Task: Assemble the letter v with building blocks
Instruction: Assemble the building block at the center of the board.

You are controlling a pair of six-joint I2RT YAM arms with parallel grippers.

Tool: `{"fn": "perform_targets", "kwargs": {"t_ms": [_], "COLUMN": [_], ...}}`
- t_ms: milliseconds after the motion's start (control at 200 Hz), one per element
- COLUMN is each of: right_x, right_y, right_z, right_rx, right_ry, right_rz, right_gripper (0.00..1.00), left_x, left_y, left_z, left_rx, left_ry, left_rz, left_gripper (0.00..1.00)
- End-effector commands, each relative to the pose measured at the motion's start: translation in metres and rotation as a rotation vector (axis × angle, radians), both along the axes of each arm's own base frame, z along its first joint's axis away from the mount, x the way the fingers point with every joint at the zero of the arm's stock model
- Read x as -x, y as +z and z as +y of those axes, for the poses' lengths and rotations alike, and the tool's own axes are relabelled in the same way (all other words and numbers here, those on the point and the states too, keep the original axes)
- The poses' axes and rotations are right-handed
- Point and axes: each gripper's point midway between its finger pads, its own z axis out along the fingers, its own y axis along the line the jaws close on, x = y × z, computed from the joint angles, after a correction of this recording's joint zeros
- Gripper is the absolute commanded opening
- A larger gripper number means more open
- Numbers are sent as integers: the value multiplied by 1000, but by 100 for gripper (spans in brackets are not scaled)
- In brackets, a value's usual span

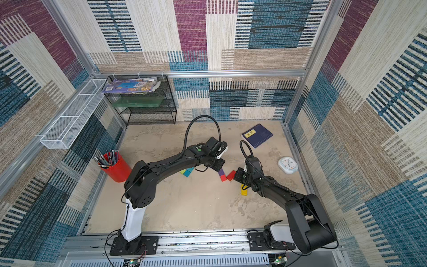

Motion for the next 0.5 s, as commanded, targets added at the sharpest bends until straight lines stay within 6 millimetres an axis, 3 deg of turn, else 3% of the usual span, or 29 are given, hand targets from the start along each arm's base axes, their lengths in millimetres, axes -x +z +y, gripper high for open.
{"fn": "perform_targets", "kwargs": {"t_ms": [0, 160, 280, 496], "right_x": [-12, -29, -36, -37], "right_y": [2, -4, -17, -39], "right_z": [-12, -19, -17, -17], "right_rx": [24, 35, 39, 53], "right_ry": [-5, -3, 24, 43], "right_rz": [-19, -10, 20, 64], "right_gripper": [8, 8, 8, 8], "left_x": [10, 34, 44, 42], "left_y": [0, -27, -43, -62], "left_z": [7, 28, 25, 17], "left_rx": [97, 87, 100, 94], "left_ry": [71, 103, 95, 94], "left_rz": [18, 80, 140, 181], "left_gripper": [0, 0, 0, 0]}}
